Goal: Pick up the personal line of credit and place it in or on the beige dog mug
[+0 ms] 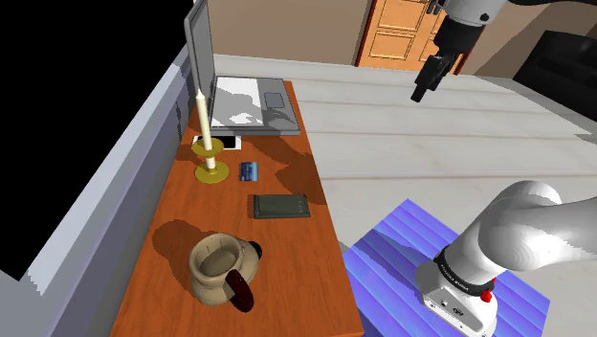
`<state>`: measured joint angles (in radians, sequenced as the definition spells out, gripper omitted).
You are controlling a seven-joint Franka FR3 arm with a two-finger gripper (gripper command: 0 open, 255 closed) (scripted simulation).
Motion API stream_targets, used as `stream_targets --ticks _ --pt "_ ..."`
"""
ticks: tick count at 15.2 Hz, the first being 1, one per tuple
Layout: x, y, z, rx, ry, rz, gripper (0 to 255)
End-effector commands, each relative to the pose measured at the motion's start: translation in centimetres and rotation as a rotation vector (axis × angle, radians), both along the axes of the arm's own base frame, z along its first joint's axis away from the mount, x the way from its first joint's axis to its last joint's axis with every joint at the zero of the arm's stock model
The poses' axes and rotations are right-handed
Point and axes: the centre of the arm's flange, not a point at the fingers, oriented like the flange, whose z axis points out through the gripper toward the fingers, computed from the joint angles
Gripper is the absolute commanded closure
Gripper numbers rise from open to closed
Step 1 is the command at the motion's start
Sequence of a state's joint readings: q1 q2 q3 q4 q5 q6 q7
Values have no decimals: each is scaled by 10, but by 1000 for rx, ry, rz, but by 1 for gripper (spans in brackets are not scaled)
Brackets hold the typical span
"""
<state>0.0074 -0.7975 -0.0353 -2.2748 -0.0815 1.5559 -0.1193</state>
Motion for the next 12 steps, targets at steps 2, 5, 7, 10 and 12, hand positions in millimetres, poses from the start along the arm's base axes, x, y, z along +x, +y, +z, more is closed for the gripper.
stream_targets --ticks 2,5,7,10,12 --pt "9 10 -5 6 17 -17 0" --pt "35 38 -22 23 67 -68 0" --pt "54 56 -34 34 100 -102 0" --pt "81 82 -52 51 151 -152 0" --pt "100 99 -65 63 184 -186 0"
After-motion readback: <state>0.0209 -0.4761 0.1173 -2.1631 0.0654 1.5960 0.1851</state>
